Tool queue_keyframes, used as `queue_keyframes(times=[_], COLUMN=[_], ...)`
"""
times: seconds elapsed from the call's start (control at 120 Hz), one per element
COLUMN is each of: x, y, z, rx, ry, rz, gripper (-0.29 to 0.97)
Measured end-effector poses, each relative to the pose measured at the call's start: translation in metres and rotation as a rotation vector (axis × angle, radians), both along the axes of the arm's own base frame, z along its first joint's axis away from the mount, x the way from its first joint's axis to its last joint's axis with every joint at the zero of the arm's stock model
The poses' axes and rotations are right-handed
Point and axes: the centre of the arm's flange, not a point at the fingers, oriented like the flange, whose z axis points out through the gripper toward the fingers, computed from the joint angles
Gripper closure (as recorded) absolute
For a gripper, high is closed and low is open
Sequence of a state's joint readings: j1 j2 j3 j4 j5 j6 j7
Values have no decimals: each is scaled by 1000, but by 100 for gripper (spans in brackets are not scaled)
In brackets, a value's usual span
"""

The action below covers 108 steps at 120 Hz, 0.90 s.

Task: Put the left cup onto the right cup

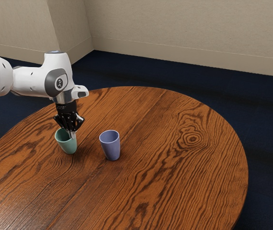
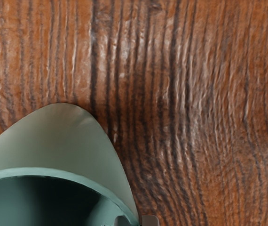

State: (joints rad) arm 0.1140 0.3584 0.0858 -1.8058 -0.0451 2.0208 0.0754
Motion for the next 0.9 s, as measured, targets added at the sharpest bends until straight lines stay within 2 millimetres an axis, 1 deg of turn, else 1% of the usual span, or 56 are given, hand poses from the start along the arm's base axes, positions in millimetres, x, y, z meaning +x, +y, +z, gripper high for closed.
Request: queue_keyframes(times=[0.175,0.308,0.517,0.658,0.817,0.9], x=[-1,-2,-4,-8,-11,-13], y=[0,0,-5,-8,-18,-28], z=[-1,6,41,57,79,93], rx=[0,2,15,22,32,44], ry=[3,-8,-51,-67,-86,-95], rz=[5,6,-3,-8,-24,-41], gripper=[79,79,79,79,79,79])
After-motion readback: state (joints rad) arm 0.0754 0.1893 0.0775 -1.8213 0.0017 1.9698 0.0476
